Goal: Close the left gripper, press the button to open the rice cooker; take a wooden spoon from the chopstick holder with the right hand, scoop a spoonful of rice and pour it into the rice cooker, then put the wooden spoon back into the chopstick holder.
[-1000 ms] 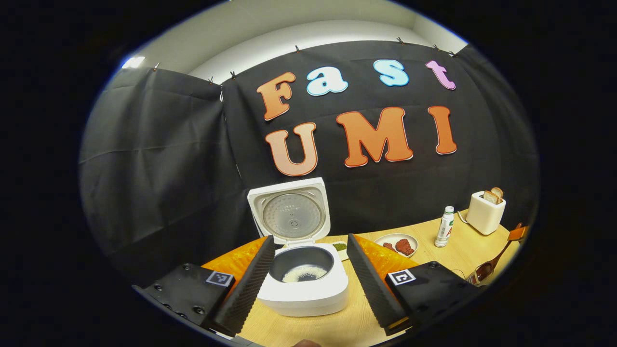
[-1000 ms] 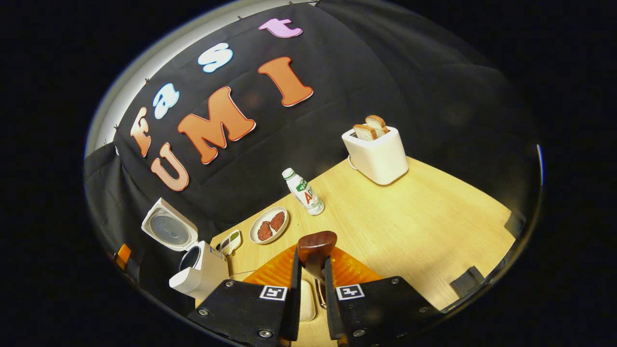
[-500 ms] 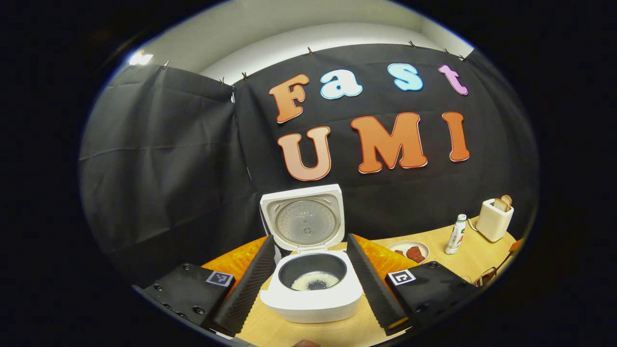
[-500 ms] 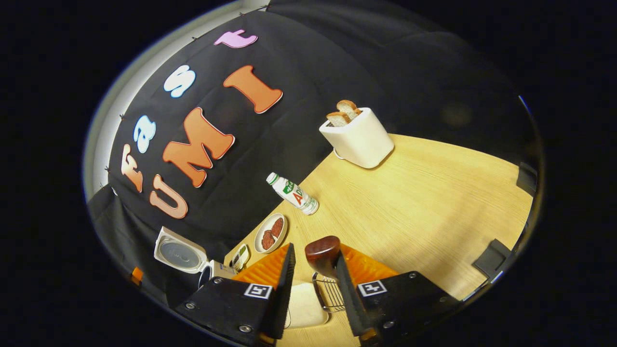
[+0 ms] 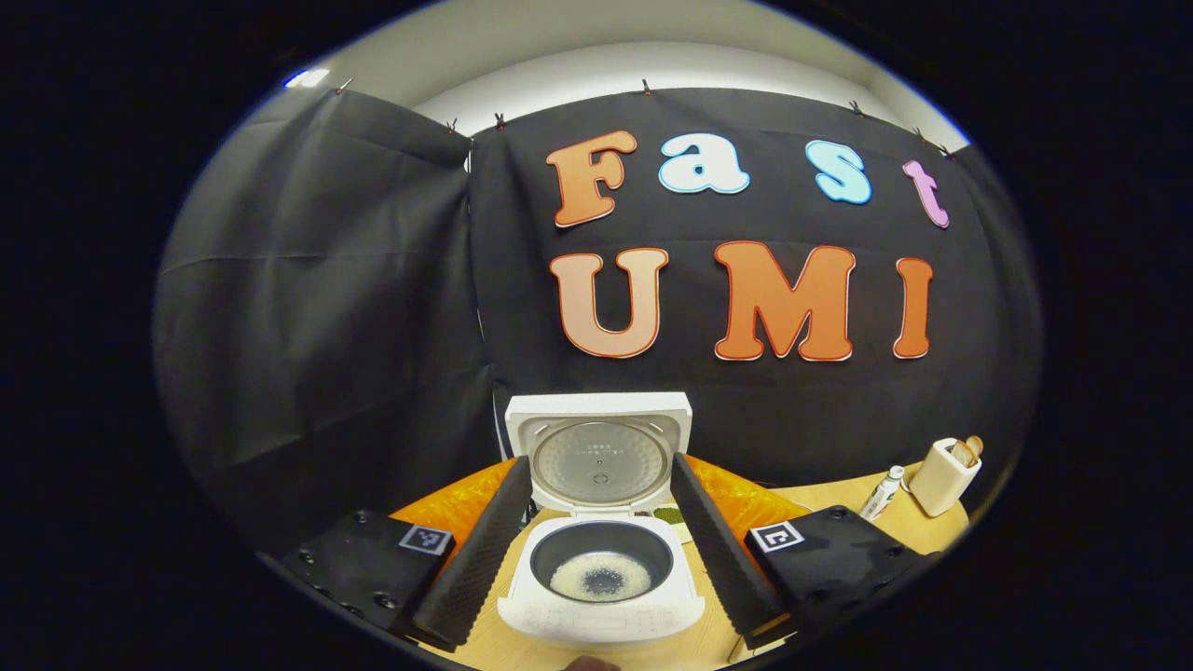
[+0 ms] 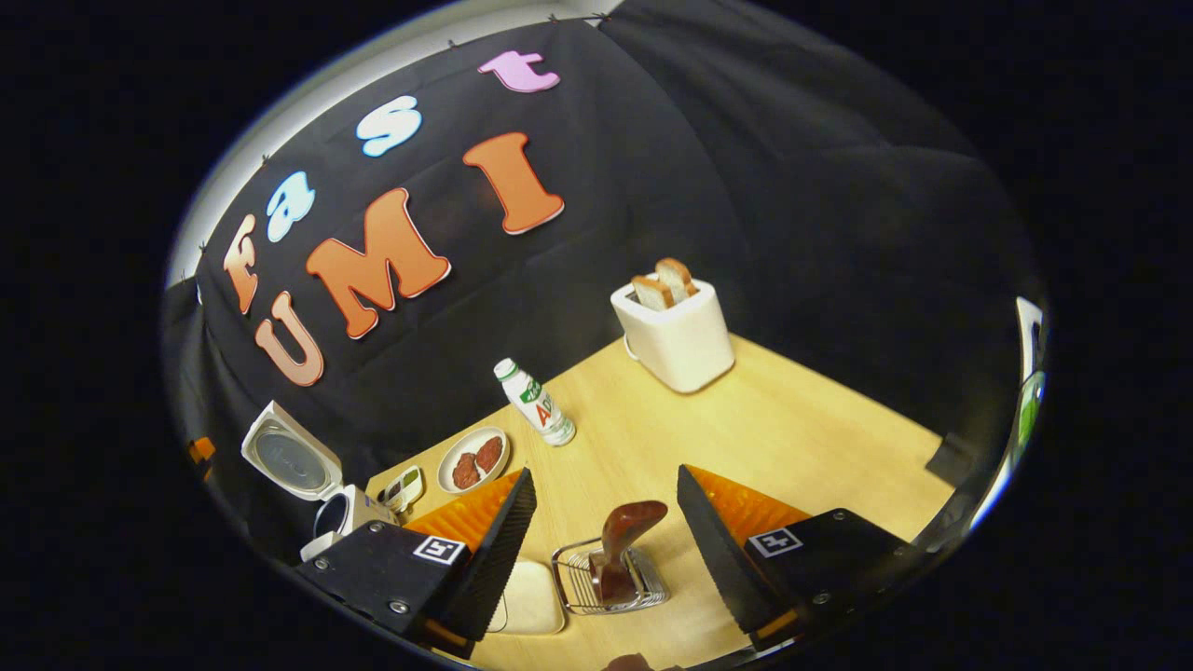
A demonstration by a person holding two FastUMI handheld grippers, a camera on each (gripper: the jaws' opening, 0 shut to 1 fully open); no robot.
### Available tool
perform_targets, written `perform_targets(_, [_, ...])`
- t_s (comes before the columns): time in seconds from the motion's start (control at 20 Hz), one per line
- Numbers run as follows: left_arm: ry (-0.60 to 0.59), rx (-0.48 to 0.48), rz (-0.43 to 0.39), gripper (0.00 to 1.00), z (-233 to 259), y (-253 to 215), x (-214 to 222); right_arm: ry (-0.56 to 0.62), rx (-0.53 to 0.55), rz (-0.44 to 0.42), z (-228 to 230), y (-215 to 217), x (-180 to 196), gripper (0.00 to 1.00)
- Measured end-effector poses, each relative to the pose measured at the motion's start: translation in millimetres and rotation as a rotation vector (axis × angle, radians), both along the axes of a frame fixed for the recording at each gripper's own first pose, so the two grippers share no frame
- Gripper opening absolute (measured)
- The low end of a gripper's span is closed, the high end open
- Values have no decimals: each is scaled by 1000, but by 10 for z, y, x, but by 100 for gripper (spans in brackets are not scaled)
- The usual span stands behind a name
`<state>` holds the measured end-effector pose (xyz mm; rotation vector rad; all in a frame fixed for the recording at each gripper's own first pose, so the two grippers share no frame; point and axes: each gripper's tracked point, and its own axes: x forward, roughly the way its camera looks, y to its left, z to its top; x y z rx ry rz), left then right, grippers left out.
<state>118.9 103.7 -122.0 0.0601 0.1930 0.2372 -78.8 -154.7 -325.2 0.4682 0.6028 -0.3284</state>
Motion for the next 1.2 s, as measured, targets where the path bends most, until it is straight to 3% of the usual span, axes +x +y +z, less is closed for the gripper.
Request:
perform_targets(0.25, [4, -80, -2, 100, 320, 189, 584, -105, -232, 41, 752, -158, 157, 95])
perform_targets(0.3, [8, -98, -6, 96, 376, 222, 720, -150, -265, 43, 965, -147, 190, 95])
perform_targets(0.45, [14, -113, -19, 99, 508, 299, 1099, -250, -288, 42, 1423, -27, 258, 95])
perform_targets(0.8, [66, -87, -1, 96, 437, 570, 1959, -298, -391, 61, 1813, 172, 331, 95])
perform_targets(1.2, [196, -118, 13, 97, -113, 690, 2400, -283, -458, 96, 1871, 322, 353, 94])
